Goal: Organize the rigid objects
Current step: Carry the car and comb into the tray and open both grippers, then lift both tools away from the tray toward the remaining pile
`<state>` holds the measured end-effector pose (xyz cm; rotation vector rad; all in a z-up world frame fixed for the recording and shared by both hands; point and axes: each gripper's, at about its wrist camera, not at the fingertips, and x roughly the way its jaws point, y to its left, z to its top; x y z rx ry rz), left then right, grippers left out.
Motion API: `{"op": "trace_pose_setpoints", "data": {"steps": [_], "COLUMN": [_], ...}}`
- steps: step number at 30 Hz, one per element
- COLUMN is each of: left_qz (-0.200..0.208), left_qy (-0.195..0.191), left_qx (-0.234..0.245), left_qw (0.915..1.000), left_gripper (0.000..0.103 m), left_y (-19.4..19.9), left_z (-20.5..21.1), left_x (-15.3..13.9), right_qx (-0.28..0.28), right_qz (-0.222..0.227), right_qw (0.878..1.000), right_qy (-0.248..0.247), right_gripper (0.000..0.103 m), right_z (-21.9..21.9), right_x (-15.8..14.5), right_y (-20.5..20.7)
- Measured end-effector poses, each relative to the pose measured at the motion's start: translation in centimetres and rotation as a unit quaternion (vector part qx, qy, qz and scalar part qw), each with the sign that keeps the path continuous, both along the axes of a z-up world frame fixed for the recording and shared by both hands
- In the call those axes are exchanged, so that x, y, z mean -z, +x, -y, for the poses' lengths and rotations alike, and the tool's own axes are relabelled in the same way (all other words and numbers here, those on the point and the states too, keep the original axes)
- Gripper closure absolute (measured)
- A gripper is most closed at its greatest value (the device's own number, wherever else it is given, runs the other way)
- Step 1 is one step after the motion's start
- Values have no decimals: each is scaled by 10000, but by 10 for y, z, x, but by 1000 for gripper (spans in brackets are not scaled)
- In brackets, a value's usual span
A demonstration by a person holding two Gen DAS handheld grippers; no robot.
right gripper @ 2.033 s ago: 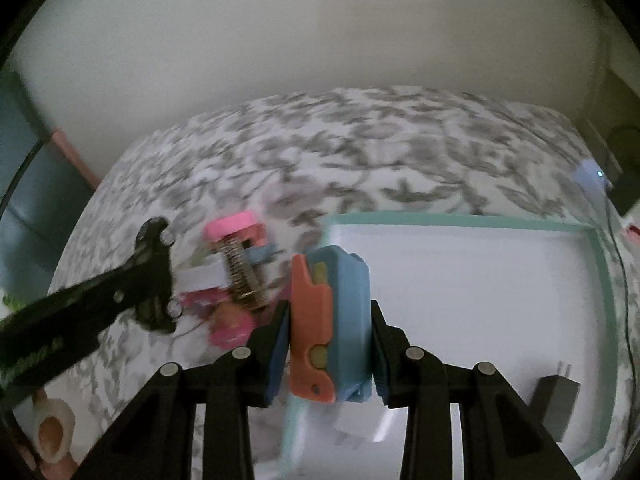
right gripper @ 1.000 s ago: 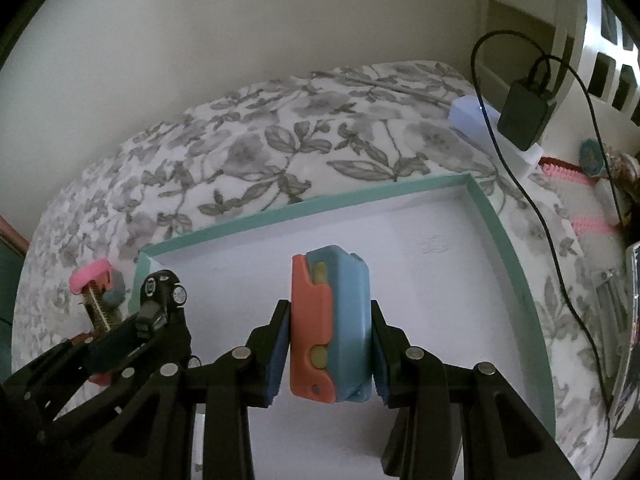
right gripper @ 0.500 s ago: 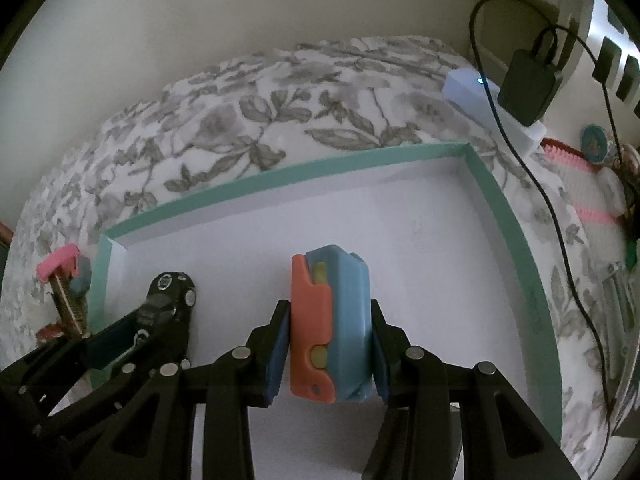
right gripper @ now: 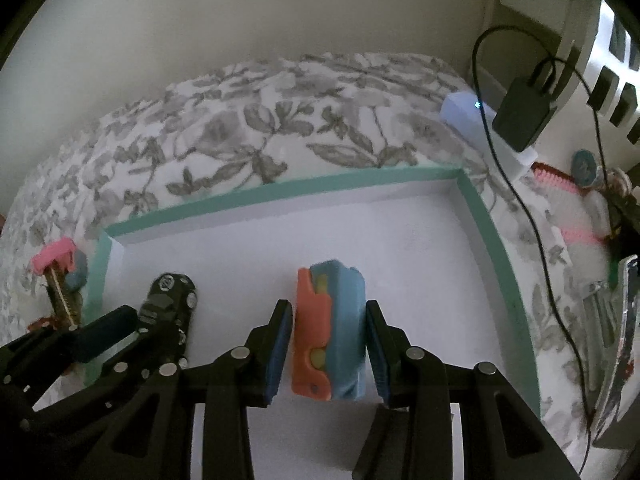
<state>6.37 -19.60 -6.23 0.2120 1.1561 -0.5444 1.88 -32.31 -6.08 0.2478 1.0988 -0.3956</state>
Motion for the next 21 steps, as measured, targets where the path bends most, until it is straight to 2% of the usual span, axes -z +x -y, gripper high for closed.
{"op": "trace_pose_setpoints", "data": {"steps": [2,7,9,11,12,14,17,19,21], "left_qz": [-2,54,75,110,122,133,163,165,136], "left_qy": [-1,58,69,98,138,200,298,344,434], "left_qx": [-60,-254,-344,-421,-459,-492,-572,-635,-696], "left_qw": [10000,9996,9994,9990,9988,9985,9978,9973,9965], "left_gripper": [56,56,52,42,41,40,31,30,23], "left_y": [1,4,4,4,4,3,1,0,0], "left_z": [-4,-16,-21,-25,-27,-30,-35,-39,-43], "left_x": [-4,-15,-18,-20,-20,-19,-18,-16,-13], "right_qx": [27,77,89,89,82,72,69,96,108], "right_qz": [40,101,106,94,70,36,-6,-19,-22], "right_qw": [10000,9999,9999,9999,9999,10000,10000,9999,9999], "right_qy": [4,5,32,51,54,51,54,78,119], "right_gripper": [59,58,58,58,57,46,40,36,32], "right_z": [0,0,0,-1,-2,-4,-7,-7,-8], "right_x": [-4,-12,-13,-13,-12,-11,-9,-8,-8], "right_y": [-1,-5,-6,-8,-9,-12,-15,-18,-20]}}
